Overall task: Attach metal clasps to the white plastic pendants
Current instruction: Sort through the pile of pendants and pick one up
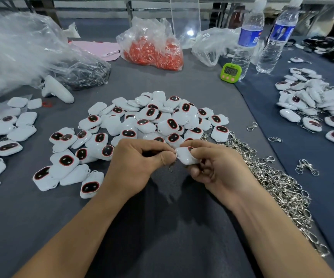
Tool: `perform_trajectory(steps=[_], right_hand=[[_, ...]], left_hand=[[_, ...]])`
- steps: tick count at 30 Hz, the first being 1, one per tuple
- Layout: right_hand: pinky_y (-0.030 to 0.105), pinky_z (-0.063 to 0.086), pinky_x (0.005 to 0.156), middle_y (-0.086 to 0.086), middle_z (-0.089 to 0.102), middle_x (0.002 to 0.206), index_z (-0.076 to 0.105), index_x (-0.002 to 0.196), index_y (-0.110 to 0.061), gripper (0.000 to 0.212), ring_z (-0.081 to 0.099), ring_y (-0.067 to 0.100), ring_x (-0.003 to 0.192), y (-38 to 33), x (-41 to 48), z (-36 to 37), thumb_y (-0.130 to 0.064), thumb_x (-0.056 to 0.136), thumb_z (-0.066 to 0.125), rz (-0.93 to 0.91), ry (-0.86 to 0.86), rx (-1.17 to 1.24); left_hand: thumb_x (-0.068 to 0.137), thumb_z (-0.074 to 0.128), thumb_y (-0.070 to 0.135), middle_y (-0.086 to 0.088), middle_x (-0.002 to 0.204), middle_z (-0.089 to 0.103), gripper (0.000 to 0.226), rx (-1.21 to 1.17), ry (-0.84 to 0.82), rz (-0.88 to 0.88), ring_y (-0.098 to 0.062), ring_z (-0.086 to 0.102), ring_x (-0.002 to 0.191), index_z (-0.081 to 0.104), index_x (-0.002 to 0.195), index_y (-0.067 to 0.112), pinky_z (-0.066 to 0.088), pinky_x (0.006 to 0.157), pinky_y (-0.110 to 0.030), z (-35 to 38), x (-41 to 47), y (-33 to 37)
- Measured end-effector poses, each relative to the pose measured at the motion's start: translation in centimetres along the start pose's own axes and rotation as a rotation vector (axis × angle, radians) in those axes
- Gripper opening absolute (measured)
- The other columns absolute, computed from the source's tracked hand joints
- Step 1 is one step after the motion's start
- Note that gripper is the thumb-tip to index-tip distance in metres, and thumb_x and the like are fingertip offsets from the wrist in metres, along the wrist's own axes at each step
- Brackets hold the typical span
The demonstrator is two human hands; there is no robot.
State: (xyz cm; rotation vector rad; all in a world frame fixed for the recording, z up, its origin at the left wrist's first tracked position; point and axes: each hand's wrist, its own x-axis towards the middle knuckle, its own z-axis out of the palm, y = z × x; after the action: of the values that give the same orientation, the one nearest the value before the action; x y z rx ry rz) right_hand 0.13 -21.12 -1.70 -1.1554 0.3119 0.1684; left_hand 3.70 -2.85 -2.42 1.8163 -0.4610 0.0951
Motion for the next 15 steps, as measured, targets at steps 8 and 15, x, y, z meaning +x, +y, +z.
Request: perform_trajectory(steps=[8, 15], right_hand=[[0.02, 0.027, 0.034, 0.017, 0.064, 0.072, 0.072, 0.09, -0.005, 0.026, 0.045, 0.017, 0.042, 0.4, -0.4, 0.6, 0.009, 0.092, 0.05, -0.133, 0.037, -0.11], [0.02, 0.029, 0.033, 0.021, 0.062, 0.075, 0.072, 0.095, 0.001, 0.022, 0.048, 0.019, 0.042, 0.7, -0.2, 1.0, 0.007, 0.094, 0.051, -0.083, 0.066, 0.029]], left_hand=[[0.076, 0.084, 0.03, 0.017, 0.066, 0.071, 0.007, 0.265, -0.076, 0.057, -0.002, 0.063, 0.061, 0.08, 0.078, 0.035, 0.044, 0.061, -0.01, -0.7, -0.2, 0.1], [0.076, 0.084, 0.034, 0.02, 0.075, 0.074, 0.009, 0.295, -0.058, 0.069, -0.003, 0.07, 0.072, 0.08, 0.083, 0.037, 0.051, 0.067, -0.015, -0.8, -0.3, 0.4]])
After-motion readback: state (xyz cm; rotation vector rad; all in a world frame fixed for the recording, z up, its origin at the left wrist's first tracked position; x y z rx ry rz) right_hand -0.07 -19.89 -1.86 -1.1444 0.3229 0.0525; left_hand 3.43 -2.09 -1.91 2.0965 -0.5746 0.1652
